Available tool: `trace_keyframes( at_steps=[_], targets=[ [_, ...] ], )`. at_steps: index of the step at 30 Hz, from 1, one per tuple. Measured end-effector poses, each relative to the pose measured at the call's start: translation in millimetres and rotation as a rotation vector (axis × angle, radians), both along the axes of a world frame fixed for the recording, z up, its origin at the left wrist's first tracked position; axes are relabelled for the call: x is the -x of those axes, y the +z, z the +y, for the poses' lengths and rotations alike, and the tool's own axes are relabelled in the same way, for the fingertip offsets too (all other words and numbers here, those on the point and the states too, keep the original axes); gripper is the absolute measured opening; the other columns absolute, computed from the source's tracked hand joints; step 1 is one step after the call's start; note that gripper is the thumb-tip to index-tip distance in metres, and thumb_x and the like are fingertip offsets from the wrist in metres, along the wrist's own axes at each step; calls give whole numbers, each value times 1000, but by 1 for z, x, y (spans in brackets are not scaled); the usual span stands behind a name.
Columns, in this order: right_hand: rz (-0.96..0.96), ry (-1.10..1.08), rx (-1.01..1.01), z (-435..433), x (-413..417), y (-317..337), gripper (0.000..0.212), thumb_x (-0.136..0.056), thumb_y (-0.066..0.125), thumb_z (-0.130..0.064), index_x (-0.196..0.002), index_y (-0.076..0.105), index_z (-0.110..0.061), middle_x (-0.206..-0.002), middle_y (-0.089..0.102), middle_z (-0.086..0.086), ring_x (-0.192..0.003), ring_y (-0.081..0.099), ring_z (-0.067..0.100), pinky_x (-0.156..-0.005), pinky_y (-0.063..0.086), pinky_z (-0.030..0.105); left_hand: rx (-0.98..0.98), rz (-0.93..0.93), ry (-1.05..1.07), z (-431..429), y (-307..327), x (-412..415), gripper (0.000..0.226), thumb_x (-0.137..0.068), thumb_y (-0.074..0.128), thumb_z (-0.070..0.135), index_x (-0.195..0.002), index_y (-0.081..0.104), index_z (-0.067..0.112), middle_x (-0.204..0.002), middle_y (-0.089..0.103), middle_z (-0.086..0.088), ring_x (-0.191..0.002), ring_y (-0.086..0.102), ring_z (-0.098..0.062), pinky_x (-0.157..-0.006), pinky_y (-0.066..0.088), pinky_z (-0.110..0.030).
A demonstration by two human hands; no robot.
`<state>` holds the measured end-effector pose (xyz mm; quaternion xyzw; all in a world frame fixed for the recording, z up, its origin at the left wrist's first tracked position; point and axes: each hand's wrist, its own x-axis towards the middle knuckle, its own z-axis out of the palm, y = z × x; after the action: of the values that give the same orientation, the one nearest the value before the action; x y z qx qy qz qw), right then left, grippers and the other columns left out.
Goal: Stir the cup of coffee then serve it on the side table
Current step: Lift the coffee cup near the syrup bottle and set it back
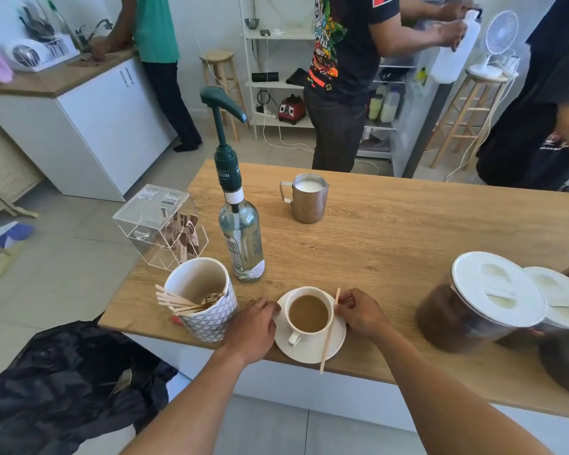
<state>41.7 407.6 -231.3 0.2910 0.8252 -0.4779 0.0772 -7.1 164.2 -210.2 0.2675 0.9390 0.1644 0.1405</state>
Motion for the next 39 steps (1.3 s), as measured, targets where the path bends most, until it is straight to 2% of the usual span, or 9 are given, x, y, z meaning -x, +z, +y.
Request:
trace_keyframes(
  at_steps=[14,16,18,20,26,30,35,39],
  targets=[
    [-1,10,7,0,1,-1,21,-90,67,-20,-107,60,-12,-81,58,-7,-77,55,11,-60,41,17,24,-17,-9,0,6,1,34,-101,40,20,-130,58,16,-129,53,0,-125,49,-20,-98,47,-39],
    [-13,4,22,1,3,0,20,-89,67,-21,-105,61,-10,-83,61,-3,-78,58,14,-65,48,24,31,-8,-7,-1,7,1,35,-101,40,20,-131,58,17,-130,52,0,-125,50,-20,-97,47,-37],
    [-25,12,29,1,3,-1,22,-88,68,-22,-106,62,-10,-87,65,1,-83,62,19,-77,52,35,39,7,-3,-2,7,-1,36,-101,40,20,-132,57,17,-131,52,1,-125,50,-20,-96,46,-36],
    [-29,24,25,1,2,0,23,-88,68,-23,-106,62,-11,-88,65,1,-86,63,21,-82,52,38,36,9,-4,-4,7,-2,36,-101,40,20,-132,57,17,-132,52,2,-126,50,-20,-97,46,-36],
    [-38,30,33,0,-5,2,21,-89,66,-22,-107,58,-15,-89,61,-1,-89,61,20,-83,51,35,23,16,-13,-8,7,-6,33,-101,40,22,-129,58,17,-132,52,4,-124,50,-18,-95,46,-34],
    [-47,59,7,0,-9,6,25,-90,65,-23,-112,58,-14,-99,63,2,-95,61,20,-83,49,31,12,29,-16,-11,10,-9,33,-101,40,23,-127,59,17,-131,53,4,-122,52,-18,-96,46,-34],
    [-55,78,-19,-3,-11,10,26,-91,64,-22,-113,58,-10,-89,59,-4,-92,60,18,-80,47,30,1,25,-4,-15,12,-10,32,-102,40,24,-127,59,18,-132,52,4,-120,53,-19,-96,47,-36],
    [-63,84,-26,-5,-14,14,24,-91,64,-22,-112,58,-11,-93,61,-1,-91,60,18,-79,48,30,2,26,3,-17,13,-13,30,-102,41,22,-125,58,17,-129,52,2,-118,54,-20,-95,47,-36]
  ],
)
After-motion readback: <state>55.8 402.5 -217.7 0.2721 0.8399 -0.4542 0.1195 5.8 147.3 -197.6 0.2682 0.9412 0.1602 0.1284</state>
